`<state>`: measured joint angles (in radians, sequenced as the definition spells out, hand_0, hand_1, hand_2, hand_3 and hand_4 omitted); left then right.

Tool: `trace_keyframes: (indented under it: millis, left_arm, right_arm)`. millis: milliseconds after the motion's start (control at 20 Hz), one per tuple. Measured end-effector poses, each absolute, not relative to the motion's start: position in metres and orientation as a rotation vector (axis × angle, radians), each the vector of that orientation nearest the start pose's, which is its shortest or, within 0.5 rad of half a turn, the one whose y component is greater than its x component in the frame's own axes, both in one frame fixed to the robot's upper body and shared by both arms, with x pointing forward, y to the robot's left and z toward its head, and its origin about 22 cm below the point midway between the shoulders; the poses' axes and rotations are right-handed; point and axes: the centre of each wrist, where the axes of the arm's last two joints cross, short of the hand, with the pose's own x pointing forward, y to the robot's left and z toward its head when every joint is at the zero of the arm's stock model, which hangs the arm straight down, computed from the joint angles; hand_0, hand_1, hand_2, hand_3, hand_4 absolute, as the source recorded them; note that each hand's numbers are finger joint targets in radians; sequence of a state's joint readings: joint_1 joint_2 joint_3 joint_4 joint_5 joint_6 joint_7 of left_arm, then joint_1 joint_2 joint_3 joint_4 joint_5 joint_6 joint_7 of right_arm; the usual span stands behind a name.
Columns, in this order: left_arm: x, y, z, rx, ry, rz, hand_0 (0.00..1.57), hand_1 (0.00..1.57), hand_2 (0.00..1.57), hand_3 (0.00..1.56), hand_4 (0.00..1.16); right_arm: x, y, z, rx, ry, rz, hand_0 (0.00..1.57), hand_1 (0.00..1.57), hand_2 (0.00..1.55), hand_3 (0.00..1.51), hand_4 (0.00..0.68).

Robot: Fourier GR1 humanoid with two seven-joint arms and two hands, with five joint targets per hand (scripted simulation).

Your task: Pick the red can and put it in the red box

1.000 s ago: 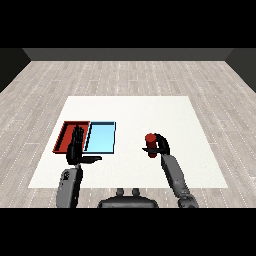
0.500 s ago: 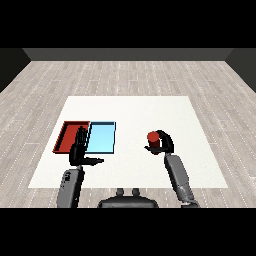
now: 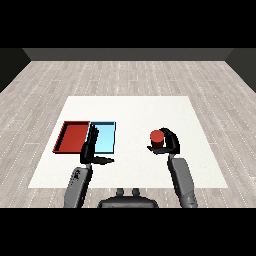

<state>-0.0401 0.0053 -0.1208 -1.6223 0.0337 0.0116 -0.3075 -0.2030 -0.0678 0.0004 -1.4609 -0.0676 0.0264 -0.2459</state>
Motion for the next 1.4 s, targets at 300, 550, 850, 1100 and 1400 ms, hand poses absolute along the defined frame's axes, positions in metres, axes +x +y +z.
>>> trace_keyframes:
  millis: [300, 550, 850, 1100, 1400]
  left_arm:
    - [0.251, 0.176, 0.020, -0.173, -1.919, -0.081, 0.00, 0.00, 0.00, 0.00, 0.00]
    - [0.257, 0.154, 0.017, -0.217, -1.890, -0.095, 0.00, 0.00, 0.00, 0.00, 0.00]
    - [0.266, 0.135, 0.006, -0.243, -1.841, -0.109, 0.00, 0.00, 0.00, 0.00, 0.00]
    - [0.267, 0.123, 0.000, -0.260, -1.807, -0.115, 0.00, 0.00, 0.00, 0.00, 0.00]
    - [0.272, 0.118, -0.006, -0.286, -1.774, -0.104, 0.00, 0.00, 0.00, 0.00, 0.00]
  right_arm:
    - [0.301, -0.143, 0.037, 0.103, -1.906, 0.068, 1.45, 1.45, 1.43, 1.38, 0.654]
    - [0.300, -0.108, 0.041, 0.117, -1.908, 0.044, 1.46, 1.46, 1.43, 1.39, 0.646]
    - [0.301, -0.099, 0.040, 0.138, -1.923, 0.031, 1.46, 1.46, 1.44, 1.39, 0.639]
    - [0.303, -0.085, 0.036, 0.147, -1.922, 0.026, 1.46, 1.46, 1.45, 1.38, 0.634]
    - [0.303, -0.078, 0.039, 0.153, -1.930, 0.033, 1.45, 1.45, 1.43, 1.38, 0.637]
